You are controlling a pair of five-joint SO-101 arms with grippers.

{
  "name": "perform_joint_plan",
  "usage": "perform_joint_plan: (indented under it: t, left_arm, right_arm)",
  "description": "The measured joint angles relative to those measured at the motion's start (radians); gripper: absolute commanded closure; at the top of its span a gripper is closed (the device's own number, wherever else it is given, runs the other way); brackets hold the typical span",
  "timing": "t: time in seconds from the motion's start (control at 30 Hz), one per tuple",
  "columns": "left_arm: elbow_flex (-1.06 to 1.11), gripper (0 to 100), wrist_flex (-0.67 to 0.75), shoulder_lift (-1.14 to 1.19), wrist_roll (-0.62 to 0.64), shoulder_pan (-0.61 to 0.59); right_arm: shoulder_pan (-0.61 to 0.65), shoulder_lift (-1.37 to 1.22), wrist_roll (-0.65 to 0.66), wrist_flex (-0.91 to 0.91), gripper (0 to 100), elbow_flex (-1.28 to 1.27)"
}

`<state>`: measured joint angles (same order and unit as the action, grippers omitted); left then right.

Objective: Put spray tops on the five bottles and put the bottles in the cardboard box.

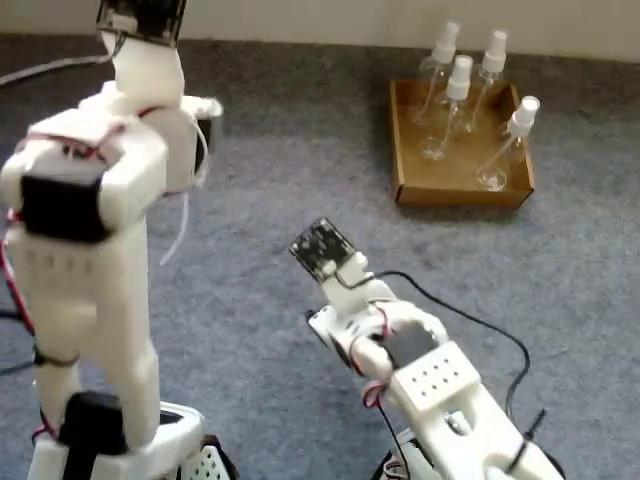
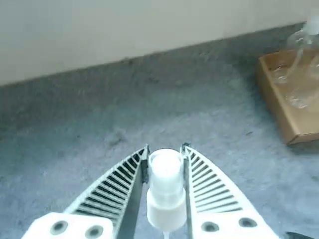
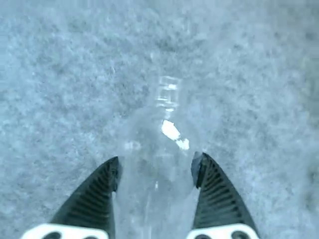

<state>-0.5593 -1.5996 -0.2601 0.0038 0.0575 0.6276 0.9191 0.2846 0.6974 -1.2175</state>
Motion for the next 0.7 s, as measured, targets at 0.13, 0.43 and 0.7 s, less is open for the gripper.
perform_joint_plan:
  t: [0.13,0.43,0.7]
  left_arm:
    - [-0.011,100,-0.002,-0.141,0.103,0.124]
    - [-0.011,100,0.173,-0.259,0.247,0.325]
    - [0.153,100,0.422,-0.269,0.319,0.356]
  right_arm:
    - [-0.002,0.226,0.015,-0.152,99.4,-0.176]
    - [-0.006,0.585,0.015,-0.192,99.4,-0.328]
    - [-0.003,0.781,-0.081,-0.077,99.4,-0.354]
